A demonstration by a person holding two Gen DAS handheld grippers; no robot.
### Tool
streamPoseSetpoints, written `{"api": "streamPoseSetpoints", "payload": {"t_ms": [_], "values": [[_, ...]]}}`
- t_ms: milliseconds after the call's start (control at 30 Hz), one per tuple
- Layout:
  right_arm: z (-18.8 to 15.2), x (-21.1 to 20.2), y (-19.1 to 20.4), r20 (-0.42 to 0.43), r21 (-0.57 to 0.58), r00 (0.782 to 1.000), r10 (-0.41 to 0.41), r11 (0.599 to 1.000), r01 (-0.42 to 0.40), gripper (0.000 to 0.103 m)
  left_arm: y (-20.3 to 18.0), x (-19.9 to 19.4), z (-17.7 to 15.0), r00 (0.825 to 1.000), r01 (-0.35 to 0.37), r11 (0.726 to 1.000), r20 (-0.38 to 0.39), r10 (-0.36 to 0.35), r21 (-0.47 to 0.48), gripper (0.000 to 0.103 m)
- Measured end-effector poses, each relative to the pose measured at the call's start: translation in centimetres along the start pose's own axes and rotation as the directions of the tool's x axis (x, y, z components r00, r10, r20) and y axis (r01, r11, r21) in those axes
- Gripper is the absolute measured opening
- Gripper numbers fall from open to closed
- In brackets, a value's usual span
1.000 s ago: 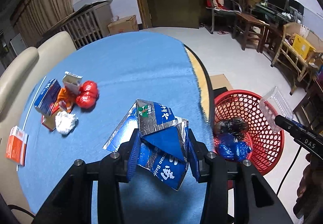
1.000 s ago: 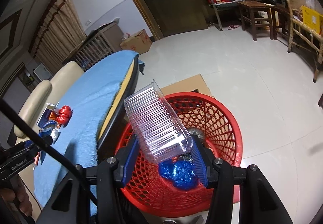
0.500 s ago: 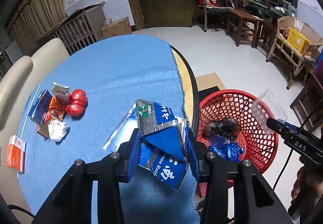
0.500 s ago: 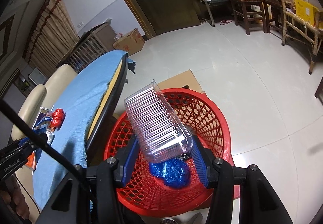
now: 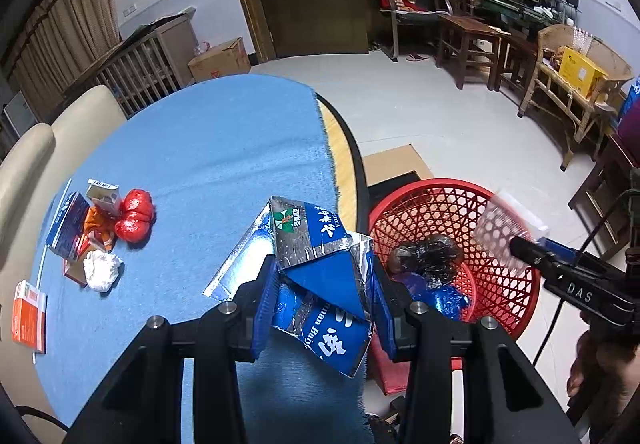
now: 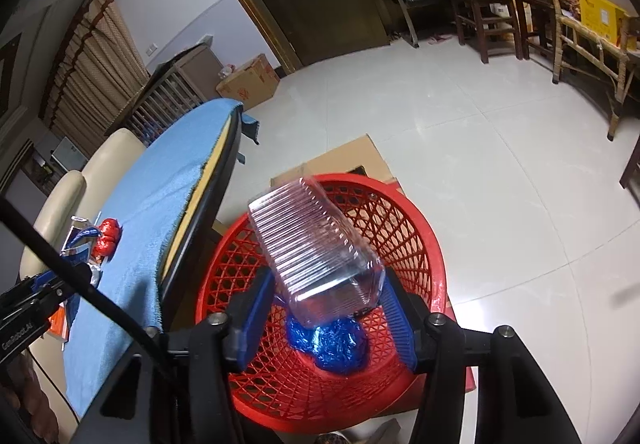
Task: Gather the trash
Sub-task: 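Carry the clear tray to the red basket with the right gripper while the left holds the carton, then open the right gripper to drop the clear tray into the basket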
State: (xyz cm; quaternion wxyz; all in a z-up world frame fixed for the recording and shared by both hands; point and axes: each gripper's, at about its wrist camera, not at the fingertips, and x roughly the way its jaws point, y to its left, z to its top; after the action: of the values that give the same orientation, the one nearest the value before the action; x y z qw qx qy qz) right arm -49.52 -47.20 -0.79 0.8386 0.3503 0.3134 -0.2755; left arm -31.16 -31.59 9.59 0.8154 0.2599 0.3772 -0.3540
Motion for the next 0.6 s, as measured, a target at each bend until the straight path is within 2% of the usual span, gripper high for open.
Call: {"api": "streamPoseSetpoints", "payload": {"t_ms": [33, 67, 233, 600], "values": [[0.0, 0.1, 0.0, -0.005, 0.003, 1.0, -0.003, 1.0, 0.003, 0.085, -0.3, 0.0, 0.1, 1.0, 0.006, 1.0, 0.001, -0.006, 0.003, 0.045], [0.0, 0.2, -0.1, -0.005, 0.001, 1.0, -0.017, 1.0, 0.017, 0.088, -0.5, 0.0, 0.2, 1.0, 0.01, 1.0, 0.002, -0.01, 0.006, 0.045], [0.4, -0.9, -0.4, 0.031, 0.0, 0.999, -0.043, 0.999, 0.043, 0.088, -1.8, 0.1, 0.5, 1.0, 0.029, 0.999, 0.003, -0.029, 0.024, 0.045], [2.1, -5.0, -2.5, 0.144, 0.065, 0.987, -0.075, 0.996, 0.067, 0.088, -6.2, 1.9, 1.4, 0.992, 0.125, 0.989, -0.029, -0.122, 0.085, 0.045]]}}
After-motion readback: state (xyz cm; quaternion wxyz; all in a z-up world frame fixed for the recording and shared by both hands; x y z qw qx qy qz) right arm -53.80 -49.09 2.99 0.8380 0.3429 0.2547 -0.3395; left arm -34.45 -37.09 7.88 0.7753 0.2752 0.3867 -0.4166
